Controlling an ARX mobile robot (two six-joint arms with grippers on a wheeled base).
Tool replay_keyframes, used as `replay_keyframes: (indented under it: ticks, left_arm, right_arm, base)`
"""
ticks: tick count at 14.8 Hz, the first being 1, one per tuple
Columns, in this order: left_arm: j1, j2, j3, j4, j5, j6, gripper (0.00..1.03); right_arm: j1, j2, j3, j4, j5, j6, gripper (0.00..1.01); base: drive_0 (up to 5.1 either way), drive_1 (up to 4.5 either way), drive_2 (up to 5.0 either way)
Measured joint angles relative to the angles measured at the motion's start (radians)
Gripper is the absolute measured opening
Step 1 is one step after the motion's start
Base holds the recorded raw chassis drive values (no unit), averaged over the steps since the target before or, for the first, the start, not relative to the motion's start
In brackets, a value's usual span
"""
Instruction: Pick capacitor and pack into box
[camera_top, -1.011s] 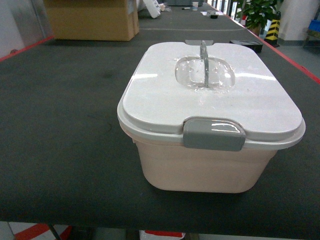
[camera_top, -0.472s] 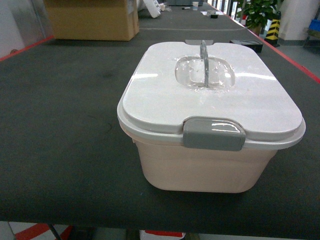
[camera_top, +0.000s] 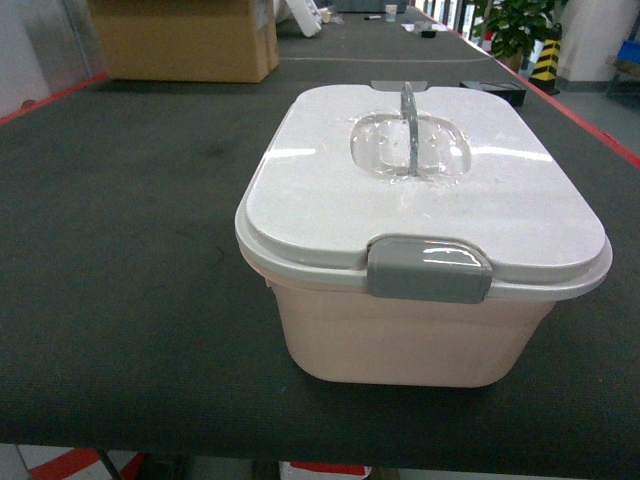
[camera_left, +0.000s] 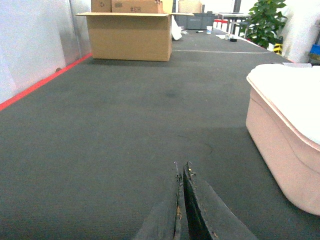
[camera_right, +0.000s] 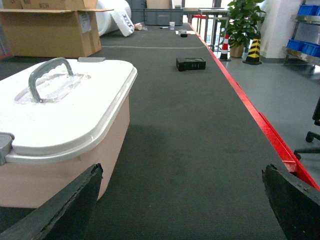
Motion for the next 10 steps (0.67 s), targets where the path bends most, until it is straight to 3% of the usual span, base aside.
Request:
replay_keyframes:
  ticks: [7,9,10]
  left_arm:
    - [0.0,0.0,0.0,-0.005,0.0,0.0,0.85]
    - [0.0,0.0,0.0,-0.005,0.0,0.0,0.99]
    - [0.0,0.0,0.0,-0.005,0.0,0.0,0.98]
  right_arm:
    - [0.0,0.0,0.0,0.0,0.0,0.0,0.98]
    - [0.0,0.0,0.0,0.0,0.0,0.0,0.98]
    - [0.0,0.0,0.0,0.0,0.0,0.0,0.98]
  base:
    - [0.0,0.0,0.0]
    - [0.0,0.0,0.0]
    - [0.0,0.0,0.0]
